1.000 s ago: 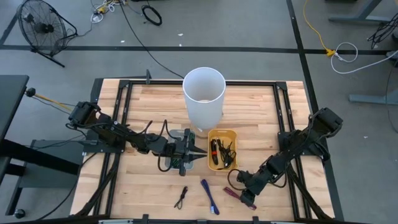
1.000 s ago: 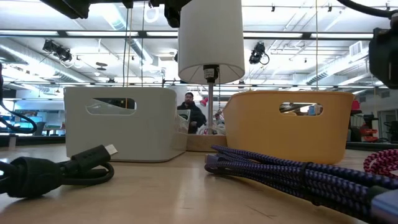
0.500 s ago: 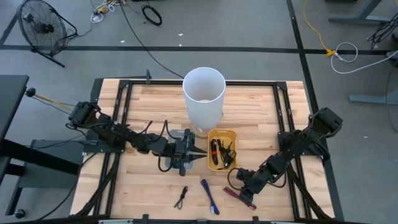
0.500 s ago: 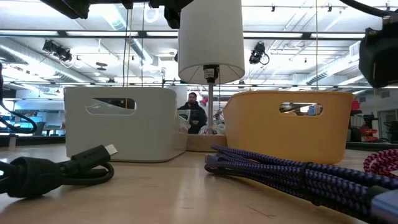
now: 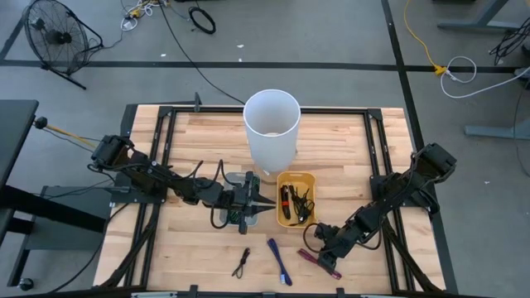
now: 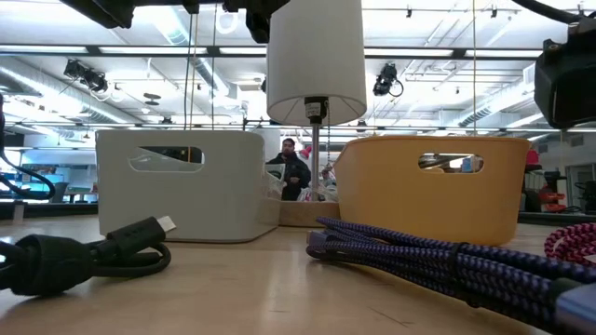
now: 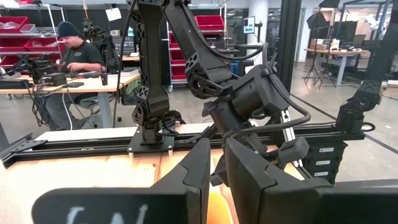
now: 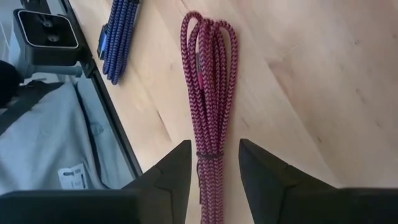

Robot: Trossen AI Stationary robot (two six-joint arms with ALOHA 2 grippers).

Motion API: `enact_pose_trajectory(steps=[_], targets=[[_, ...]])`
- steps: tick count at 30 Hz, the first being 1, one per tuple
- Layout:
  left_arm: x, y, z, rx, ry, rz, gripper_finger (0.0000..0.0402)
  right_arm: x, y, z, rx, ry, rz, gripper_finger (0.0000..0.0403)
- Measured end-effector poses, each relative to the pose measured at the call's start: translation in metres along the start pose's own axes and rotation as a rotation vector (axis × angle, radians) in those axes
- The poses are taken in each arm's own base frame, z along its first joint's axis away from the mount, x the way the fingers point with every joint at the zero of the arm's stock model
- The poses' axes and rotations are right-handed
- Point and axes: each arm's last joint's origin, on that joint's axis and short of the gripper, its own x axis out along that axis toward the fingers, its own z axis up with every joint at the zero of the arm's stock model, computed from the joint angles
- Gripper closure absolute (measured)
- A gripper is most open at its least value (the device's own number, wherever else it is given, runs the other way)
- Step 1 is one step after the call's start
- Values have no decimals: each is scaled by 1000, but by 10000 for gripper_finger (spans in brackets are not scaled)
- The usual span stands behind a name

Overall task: Pick & Place USB Port
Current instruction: Put the pink charger cable into the gray bin

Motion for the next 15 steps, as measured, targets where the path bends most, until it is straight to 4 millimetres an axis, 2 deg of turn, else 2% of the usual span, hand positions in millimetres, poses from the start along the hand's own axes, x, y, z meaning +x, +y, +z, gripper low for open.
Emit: enact_pose_trajectory(steps=[4, 10, 15], targets=[[0, 0, 0, 0, 1, 0, 344, 3, -2, 0, 0, 3, -9, 269], [0, 0, -1, 1, 6, -1, 344, 19, -4, -2, 0, 51, 20, 269], [0, 0, -1, 1, 7, 0, 344, 21, -4, -2, -1, 52, 24, 269]])
